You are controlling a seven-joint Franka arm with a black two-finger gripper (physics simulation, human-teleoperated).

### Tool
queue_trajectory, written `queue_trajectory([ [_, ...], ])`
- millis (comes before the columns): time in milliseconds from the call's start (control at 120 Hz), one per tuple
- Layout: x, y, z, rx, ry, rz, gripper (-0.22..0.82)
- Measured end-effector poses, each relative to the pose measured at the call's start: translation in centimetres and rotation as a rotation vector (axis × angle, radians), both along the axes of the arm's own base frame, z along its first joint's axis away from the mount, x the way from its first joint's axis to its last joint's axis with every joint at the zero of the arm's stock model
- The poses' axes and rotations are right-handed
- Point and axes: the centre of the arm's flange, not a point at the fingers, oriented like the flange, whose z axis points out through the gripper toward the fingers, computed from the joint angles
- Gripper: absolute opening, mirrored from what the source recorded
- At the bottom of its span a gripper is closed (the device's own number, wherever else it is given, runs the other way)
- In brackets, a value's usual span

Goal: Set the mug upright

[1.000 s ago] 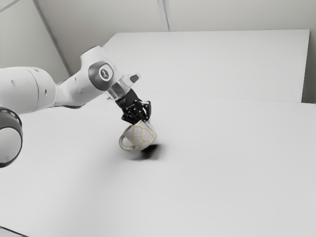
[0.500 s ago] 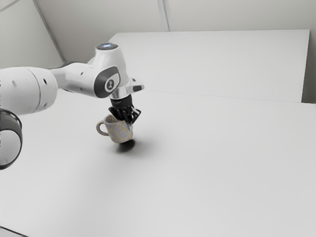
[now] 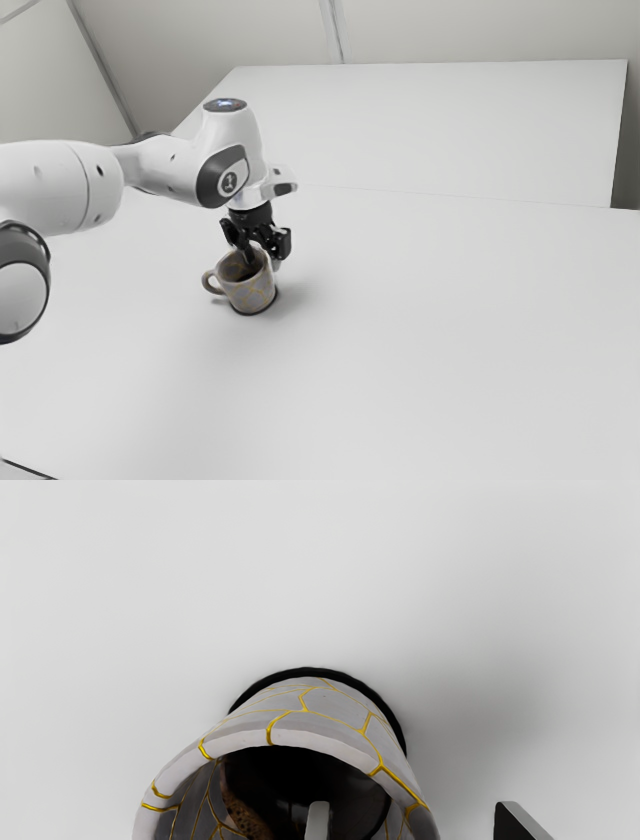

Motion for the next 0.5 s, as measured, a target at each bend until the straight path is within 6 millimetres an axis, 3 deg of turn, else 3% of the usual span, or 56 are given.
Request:
queue_trajectory([
  [200, -0.9, 0.4, 6.5, 0.007, -0.07, -0.006, 0.49],
  [383, -1.6, 0.3, 12.4, 0.007, -0.153, -0.012, 0.56],
  [500, -2.3, 0.5, 14.9, 0.01, -0.169, -0.011, 0.58],
])
